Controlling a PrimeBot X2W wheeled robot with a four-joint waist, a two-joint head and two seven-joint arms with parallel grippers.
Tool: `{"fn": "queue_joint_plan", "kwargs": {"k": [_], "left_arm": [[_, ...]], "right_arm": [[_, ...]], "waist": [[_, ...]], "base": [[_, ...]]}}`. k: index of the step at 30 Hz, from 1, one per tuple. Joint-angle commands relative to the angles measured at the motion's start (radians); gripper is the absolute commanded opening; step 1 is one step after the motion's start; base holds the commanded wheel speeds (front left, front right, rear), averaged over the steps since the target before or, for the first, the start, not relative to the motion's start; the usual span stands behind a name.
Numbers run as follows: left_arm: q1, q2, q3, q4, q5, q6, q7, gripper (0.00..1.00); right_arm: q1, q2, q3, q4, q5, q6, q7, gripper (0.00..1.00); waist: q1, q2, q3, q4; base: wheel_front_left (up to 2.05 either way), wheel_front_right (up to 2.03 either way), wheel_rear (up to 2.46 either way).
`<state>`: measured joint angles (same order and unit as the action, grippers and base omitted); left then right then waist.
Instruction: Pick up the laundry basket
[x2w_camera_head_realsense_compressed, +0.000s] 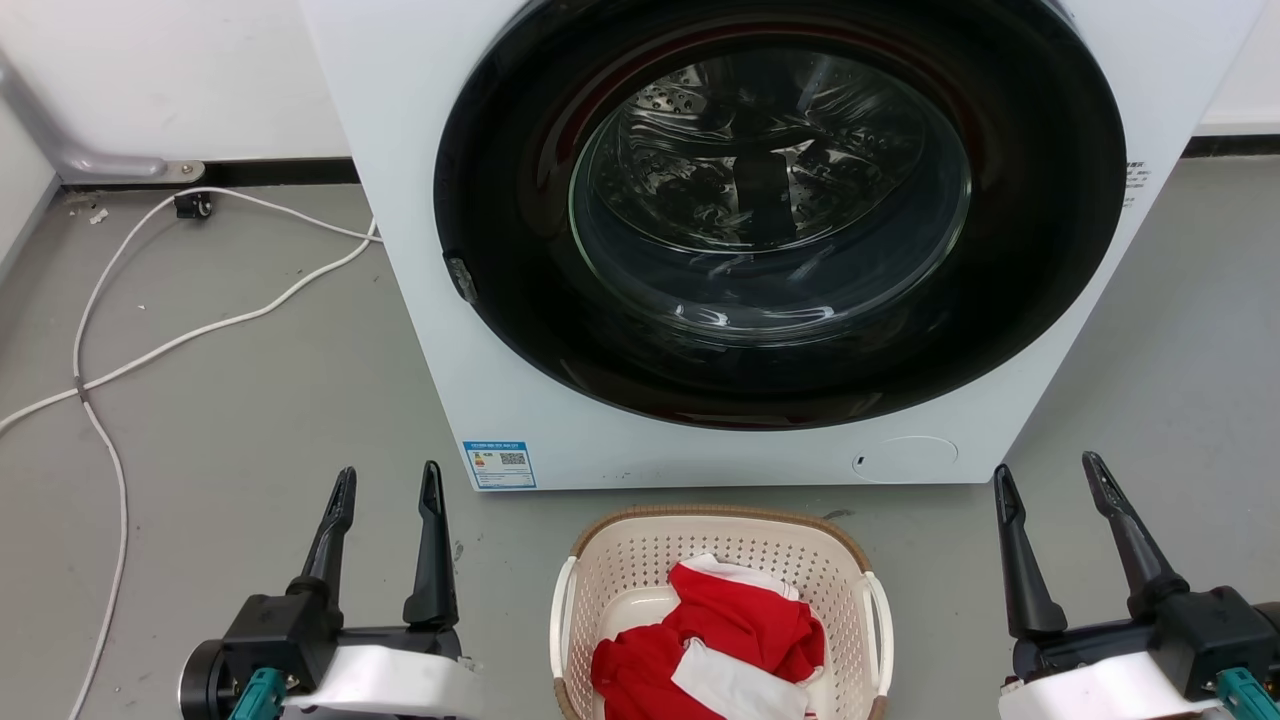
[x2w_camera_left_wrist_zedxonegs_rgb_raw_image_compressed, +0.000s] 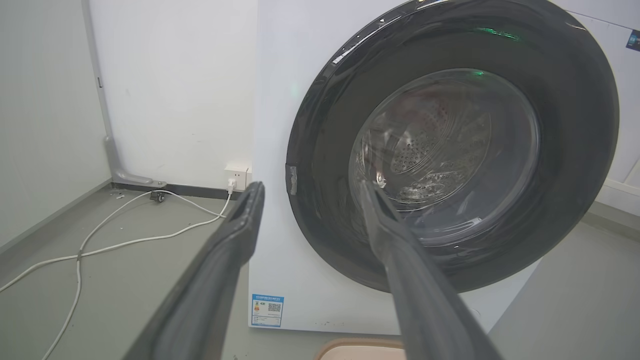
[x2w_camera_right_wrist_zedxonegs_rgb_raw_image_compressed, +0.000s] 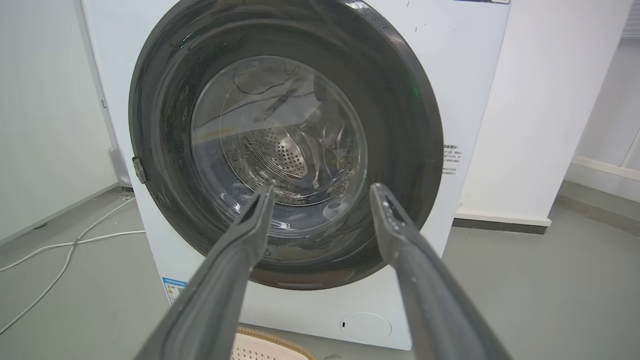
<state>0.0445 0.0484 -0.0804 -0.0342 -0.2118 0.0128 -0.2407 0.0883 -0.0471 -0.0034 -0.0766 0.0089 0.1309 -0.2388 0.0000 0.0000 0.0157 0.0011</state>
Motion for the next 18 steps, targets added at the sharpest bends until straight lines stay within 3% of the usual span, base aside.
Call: {"fn": "queue_joint_plan", "kwargs": {"k": [1, 12, 18], "left_arm": [[0.011, 0.003, 0.002, -0.009, 0.021, -0.001, -0.007, 1.0], [0.023, 0.003, 0.003, -0.022, 0.091, -0.004, -0.027, 1.0], [0.024, 0.003, 0.007, -0.017, 0.093, -0.002, -0.025, 1.0]], "right_arm": [[0.013, -0.005, 0.002, -0.011, -0.023, 0.0, -0.009, 1.0], [0.025, -0.005, -0.001, -0.033, -0.098, 0.0, -0.029, 1.0], [0.022, -0.005, -0.009, -0.024, -0.08, 0.0, -0.027, 1.0]], "waist": [[0.0, 0.0, 0.0, 0.0], [0.0, 0.0, 0.004, 0.0], [0.0, 0.0, 0.009, 0.001]], "base": [[0.0, 0.0, 0.0], [0.0, 0.0, 0.0], [0.0, 0.0, 0.0]]}}
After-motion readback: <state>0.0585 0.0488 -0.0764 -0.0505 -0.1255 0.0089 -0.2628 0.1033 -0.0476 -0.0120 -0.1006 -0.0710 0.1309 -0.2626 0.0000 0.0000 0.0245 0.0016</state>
